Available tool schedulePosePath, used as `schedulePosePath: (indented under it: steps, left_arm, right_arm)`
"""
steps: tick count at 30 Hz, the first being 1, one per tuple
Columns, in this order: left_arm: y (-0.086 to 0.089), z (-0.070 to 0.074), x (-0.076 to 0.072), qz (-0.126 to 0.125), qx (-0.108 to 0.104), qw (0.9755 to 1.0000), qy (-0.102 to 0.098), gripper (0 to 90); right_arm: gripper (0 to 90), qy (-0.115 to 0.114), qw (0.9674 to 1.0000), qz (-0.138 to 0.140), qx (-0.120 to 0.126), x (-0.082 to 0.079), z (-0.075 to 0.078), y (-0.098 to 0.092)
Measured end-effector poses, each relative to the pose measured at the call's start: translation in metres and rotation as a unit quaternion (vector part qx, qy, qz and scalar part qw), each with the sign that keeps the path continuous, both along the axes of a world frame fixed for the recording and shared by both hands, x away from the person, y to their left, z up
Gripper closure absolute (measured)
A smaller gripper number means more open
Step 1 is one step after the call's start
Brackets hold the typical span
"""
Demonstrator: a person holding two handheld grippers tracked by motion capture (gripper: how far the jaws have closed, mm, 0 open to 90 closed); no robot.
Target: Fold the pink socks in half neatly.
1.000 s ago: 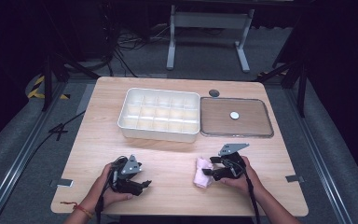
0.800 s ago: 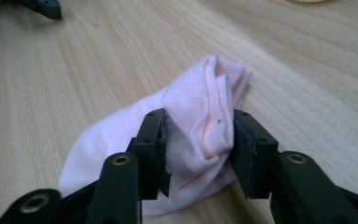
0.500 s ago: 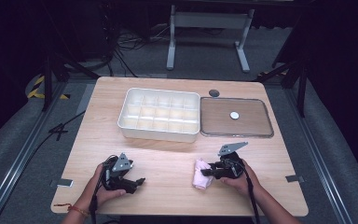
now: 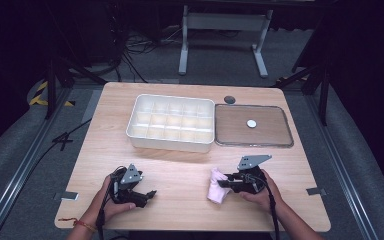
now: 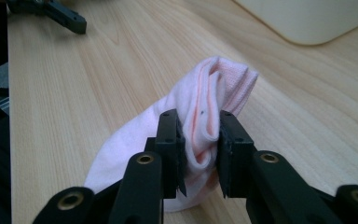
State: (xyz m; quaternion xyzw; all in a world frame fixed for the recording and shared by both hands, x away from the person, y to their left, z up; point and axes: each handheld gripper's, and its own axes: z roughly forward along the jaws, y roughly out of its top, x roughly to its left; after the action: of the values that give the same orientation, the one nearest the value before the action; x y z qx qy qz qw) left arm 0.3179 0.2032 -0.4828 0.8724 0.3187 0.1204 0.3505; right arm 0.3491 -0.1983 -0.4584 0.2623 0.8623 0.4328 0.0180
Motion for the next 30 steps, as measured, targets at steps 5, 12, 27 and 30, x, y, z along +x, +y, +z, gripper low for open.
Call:
schedulePosePath:
  steps: [5, 12, 27, 30]
  left_arm:
    - [0.0, 0.0, 0.0, -0.002, -0.001, 1.0, 0.0, 14.7]
    - [0.0, 0.0, 0.003, -0.004, 0.0, 1.0, -0.001, 14.2]
    - [0.0, 0.0, 0.005, -0.012, 0.004, 0.9999, -0.001, 14.0]
    - [0.0, 0.0, 0.005, -0.013, 0.003, 0.9999, 0.0, 14.0]
  right_arm:
    - [73.1, -0.022, 0.9997, -0.008, 0.005, -0.001, 0.008, -0.006]
    - [73.1, -0.036, 0.9992, -0.018, 0.01, -0.001, 0.014, -0.013]
    - [73.1, -0.081, 0.9954, -0.049, 0.016, 0.002, 0.03, -0.031]
    - [73.1, -0.084, 0.995, -0.051, 0.015, 0.002, 0.031, -0.032]
